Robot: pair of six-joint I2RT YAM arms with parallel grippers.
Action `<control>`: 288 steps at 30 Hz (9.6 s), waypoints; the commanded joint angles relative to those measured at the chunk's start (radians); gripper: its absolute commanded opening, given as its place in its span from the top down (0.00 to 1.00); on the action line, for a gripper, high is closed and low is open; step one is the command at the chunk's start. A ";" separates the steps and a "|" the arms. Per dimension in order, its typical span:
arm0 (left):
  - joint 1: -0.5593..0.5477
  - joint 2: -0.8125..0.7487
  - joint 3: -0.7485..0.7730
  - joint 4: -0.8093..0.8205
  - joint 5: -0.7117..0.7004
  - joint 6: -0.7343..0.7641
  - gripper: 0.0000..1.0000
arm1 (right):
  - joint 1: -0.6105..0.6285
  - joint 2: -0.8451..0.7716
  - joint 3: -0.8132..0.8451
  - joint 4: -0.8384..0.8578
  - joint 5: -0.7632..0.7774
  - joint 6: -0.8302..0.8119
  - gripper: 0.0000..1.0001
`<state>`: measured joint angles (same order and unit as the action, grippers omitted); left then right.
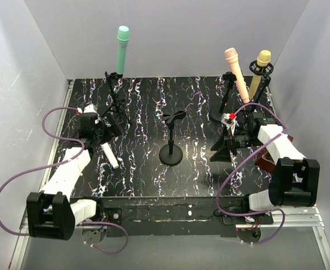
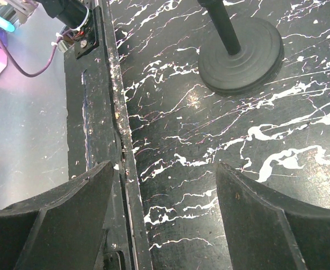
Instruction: Attach the microphones to the stand
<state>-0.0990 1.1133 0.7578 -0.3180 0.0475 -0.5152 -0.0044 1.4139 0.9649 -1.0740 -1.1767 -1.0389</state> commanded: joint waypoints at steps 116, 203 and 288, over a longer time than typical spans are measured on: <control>-0.956 0.370 0.792 0.673 -0.203 0.273 0.48 | 0.067 -0.256 0.423 0.843 -0.095 1.304 0.99; -0.352 0.023 0.212 0.435 0.727 0.600 0.02 | 0.192 -0.050 0.541 0.129 0.086 0.112 0.99; -0.410 0.140 0.123 0.755 0.762 0.218 0.21 | 0.457 0.140 0.468 0.227 0.129 0.181 0.99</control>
<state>-0.5060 1.2881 0.8814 0.4435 0.8551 -0.2760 0.4271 1.5604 1.4448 -0.8433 -1.0214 -0.9134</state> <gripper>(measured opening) 0.692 0.411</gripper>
